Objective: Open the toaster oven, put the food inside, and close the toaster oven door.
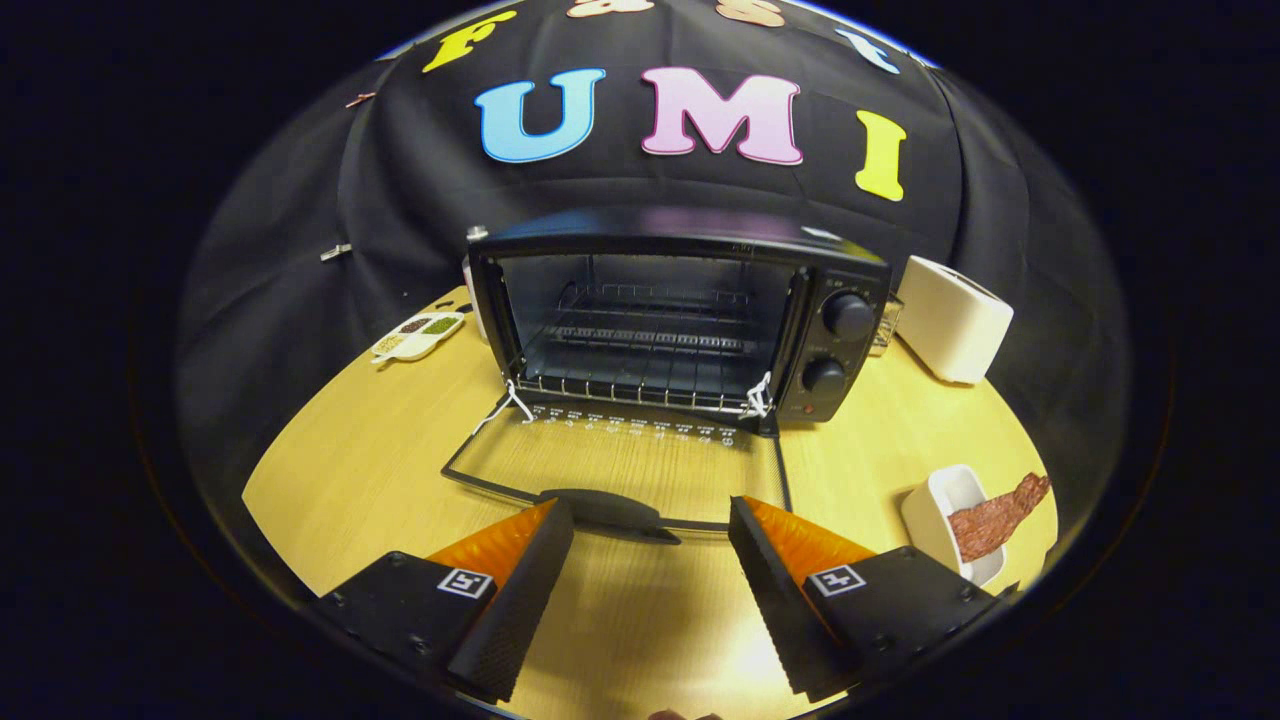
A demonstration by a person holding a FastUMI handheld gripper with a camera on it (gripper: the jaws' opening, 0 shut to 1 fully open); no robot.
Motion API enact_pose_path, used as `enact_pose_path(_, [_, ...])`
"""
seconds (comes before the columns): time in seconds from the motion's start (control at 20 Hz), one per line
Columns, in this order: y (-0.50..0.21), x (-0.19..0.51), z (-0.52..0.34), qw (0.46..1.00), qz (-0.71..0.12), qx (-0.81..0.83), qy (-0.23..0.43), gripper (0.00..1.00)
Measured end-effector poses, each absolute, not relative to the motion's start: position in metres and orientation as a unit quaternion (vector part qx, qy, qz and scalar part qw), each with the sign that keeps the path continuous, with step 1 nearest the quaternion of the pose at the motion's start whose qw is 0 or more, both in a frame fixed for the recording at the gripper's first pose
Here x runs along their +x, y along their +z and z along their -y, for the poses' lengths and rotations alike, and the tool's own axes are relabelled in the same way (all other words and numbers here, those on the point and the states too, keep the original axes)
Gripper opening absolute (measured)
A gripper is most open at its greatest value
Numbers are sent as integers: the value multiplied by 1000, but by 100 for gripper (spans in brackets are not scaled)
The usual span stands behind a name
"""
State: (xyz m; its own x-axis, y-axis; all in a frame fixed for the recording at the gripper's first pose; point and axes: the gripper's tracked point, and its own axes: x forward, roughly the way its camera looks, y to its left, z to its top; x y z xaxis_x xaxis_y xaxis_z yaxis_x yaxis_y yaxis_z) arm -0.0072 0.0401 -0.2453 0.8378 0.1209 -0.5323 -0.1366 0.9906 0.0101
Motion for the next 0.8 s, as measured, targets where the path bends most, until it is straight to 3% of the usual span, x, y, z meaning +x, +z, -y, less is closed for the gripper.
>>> enact_pose_path(0.4, [-164, -15, 47, 972, -231, 6, 39, 98])
enact_pose_path(0.8, [-153, -5, 161, 971, -232, 21, 43, 98])
